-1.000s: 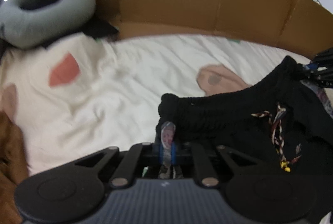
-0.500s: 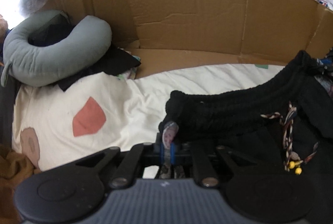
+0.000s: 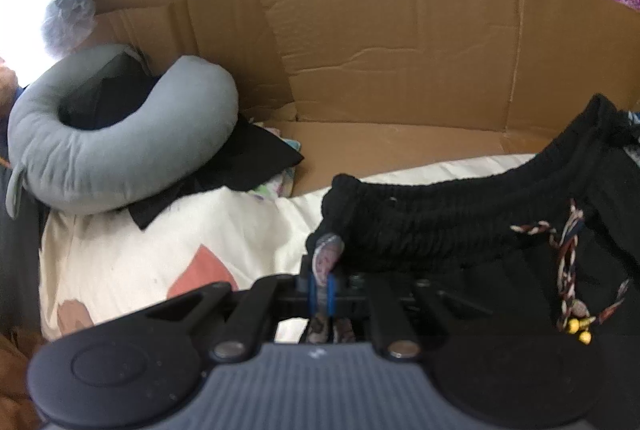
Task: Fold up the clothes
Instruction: 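Lower the shorts flat onto the duvet and open both tools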
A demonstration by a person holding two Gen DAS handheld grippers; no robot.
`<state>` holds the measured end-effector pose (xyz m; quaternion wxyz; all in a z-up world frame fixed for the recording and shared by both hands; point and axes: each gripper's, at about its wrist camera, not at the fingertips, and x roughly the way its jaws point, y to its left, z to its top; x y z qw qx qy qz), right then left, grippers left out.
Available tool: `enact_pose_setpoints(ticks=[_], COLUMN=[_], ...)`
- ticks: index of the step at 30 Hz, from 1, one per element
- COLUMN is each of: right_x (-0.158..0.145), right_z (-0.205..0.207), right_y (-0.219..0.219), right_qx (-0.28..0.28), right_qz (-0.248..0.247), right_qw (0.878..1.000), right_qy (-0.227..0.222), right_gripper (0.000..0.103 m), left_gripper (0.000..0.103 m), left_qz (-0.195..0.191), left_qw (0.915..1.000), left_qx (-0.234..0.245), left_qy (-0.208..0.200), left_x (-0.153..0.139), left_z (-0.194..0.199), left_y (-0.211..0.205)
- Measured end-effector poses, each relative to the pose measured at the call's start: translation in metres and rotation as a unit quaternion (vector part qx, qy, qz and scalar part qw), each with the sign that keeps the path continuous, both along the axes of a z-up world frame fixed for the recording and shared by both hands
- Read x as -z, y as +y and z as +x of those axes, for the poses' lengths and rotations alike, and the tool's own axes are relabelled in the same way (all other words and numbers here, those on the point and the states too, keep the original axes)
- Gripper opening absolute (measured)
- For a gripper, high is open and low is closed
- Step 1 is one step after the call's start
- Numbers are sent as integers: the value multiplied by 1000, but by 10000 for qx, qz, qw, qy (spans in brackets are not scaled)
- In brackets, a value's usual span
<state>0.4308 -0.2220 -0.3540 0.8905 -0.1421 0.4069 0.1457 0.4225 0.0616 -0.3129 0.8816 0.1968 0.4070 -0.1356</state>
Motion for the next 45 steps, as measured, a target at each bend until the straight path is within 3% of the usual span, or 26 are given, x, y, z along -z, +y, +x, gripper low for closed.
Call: enact_pose_setpoints(ticks=[7, 12, 17, 18, 21, 25, 32, 36, 45], right_x=[-4, 12, 28, 31, 30, 18, -11, -26, -54], right_z=[15, 25, 34, 36, 34, 26, -4, -28, -109], right_y=[5, 0, -6, -7, -17, -29, -44, -52, -101], right_qx=[30, 171, 315, 344, 387, 355, 321, 272, 713], right_qz=[-146, -140, -131, -129, -76, -29, 228, 119, 347], right_qw=[9999, 9996, 9986, 9984, 9979, 9980, 9972, 9972, 9947], right_qy=[-30, 180, 398, 441, 518, 526, 635, 693, 657], right_gripper=[9, 11, 22, 30, 32, 32, 32, 32, 32], left_gripper=[6, 8, 20, 21, 31, 32, 33, 33, 33], left_qz=[68, 54, 122, 111, -43, -133, -459, -699, -1237], left_qw=[10000, 9995, 9976, 9974, 9968, 9962, 9956, 9938, 9874], left_qx=[-7, -175, -442, -477, -608, -703, -681, -668, -639], left_qy=[37, 264, 522, 530, 522, 490, 445, 542, 758], left_x=[-2, 23, 55, 57, 54, 46, 22, 13, -8], left_z=[19, 27, 26, 25, 20, 15, -19, -48, -112], left_y=[-6, -12, -16, -16, -8, -1, -10, -17, -31])
